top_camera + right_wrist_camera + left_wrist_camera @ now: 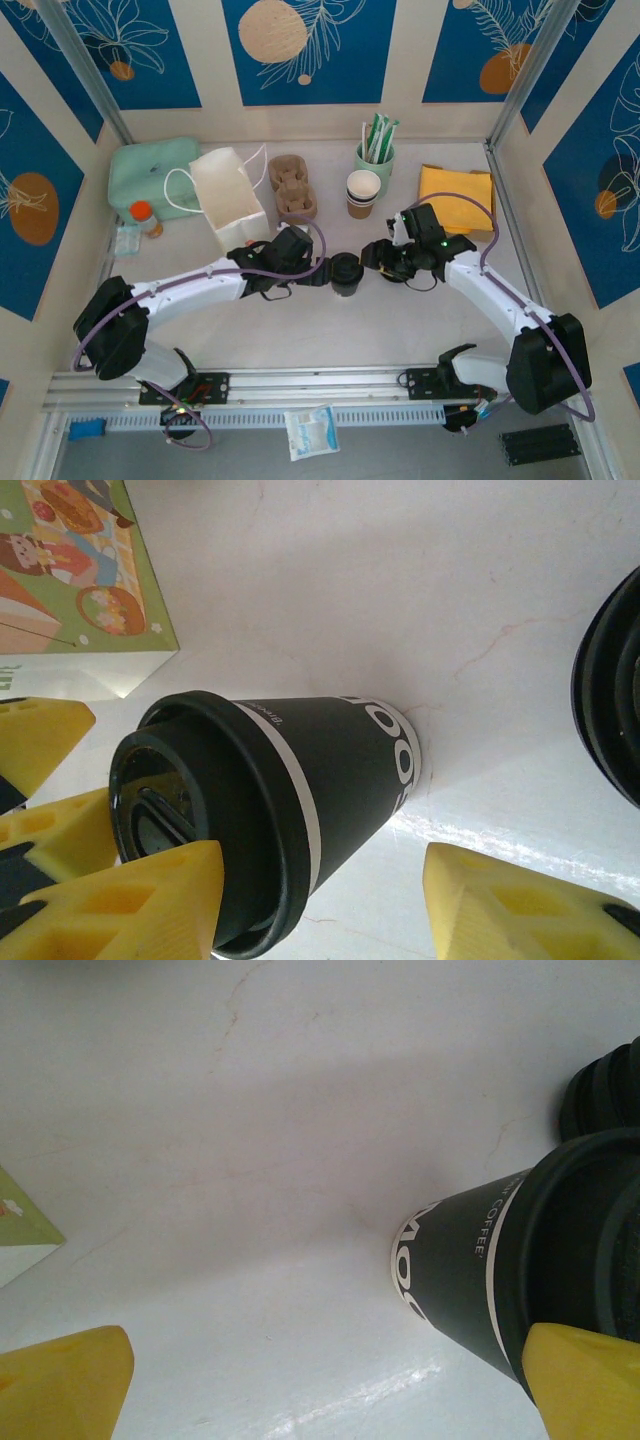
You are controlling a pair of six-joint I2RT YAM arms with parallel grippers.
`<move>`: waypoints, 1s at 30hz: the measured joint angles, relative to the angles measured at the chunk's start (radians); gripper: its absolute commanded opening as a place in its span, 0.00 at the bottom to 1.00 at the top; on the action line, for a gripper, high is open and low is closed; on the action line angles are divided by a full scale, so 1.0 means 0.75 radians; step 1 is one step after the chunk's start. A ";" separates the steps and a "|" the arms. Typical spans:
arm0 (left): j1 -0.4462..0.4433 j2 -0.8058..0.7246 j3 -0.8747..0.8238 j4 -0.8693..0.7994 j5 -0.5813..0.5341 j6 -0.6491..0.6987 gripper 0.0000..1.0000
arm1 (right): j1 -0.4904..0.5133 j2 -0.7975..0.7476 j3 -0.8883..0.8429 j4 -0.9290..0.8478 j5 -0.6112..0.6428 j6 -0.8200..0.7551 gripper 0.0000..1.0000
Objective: Pack the takeout coffee
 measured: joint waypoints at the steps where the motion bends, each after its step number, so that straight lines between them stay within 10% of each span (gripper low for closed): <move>1: -0.001 0.000 0.001 -0.003 0.000 0.000 0.99 | -0.002 0.000 0.004 -0.004 0.000 -0.001 0.57; 30: 0.018 0.161 0.379 -0.159 0.061 0.153 0.99 | 0.169 -0.138 -0.033 -0.083 0.067 0.062 0.74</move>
